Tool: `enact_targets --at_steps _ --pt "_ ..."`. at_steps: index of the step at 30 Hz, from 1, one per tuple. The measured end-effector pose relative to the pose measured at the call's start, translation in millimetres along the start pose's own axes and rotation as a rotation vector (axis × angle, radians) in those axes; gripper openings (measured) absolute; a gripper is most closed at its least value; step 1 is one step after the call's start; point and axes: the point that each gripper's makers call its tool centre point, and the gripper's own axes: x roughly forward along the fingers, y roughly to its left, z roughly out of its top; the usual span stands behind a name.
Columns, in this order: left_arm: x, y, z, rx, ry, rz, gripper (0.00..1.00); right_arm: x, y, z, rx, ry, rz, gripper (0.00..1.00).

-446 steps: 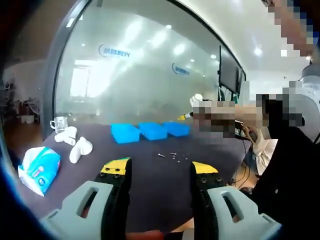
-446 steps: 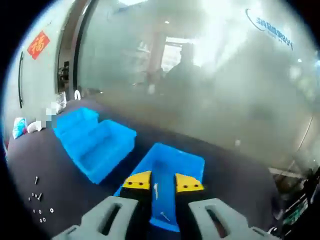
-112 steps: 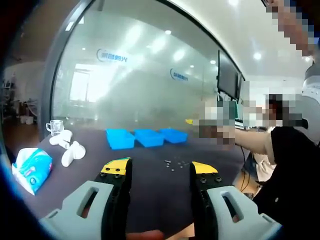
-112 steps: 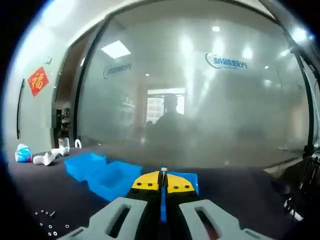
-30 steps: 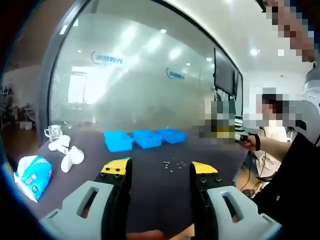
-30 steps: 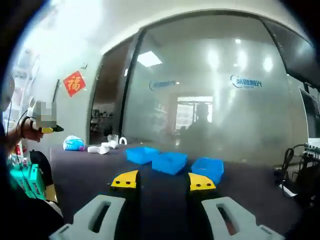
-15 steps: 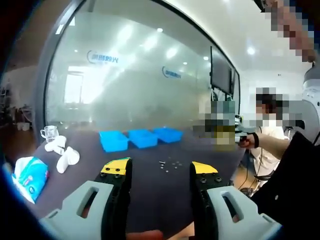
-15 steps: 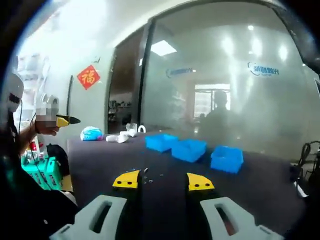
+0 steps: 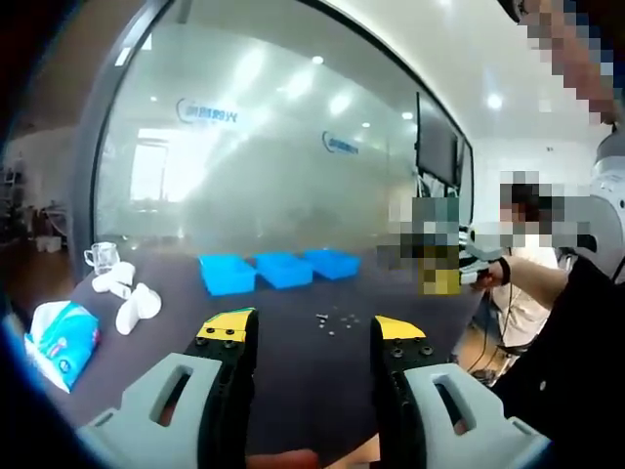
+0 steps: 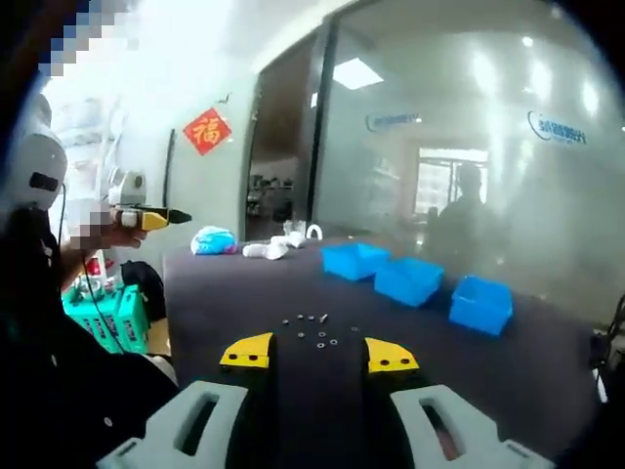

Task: Sort the screws, nuts, and washers into the corresponding bins

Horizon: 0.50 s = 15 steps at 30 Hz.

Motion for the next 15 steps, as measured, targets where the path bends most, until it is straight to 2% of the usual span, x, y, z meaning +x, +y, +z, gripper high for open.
enact_targets --at_steps 5,15 --pt "-0.7 1.4 -1.4 -0.003 0.0 0.002 0.46 8.2 -0.6 -2.6 0.021 0.062 -0.008 0.29" --pt "-3.4 4.7 -3.8 -0.01 -0.002 0.009 0.46 37.1 2.5 2.6 -0.011 0.187 0.049 0.29"
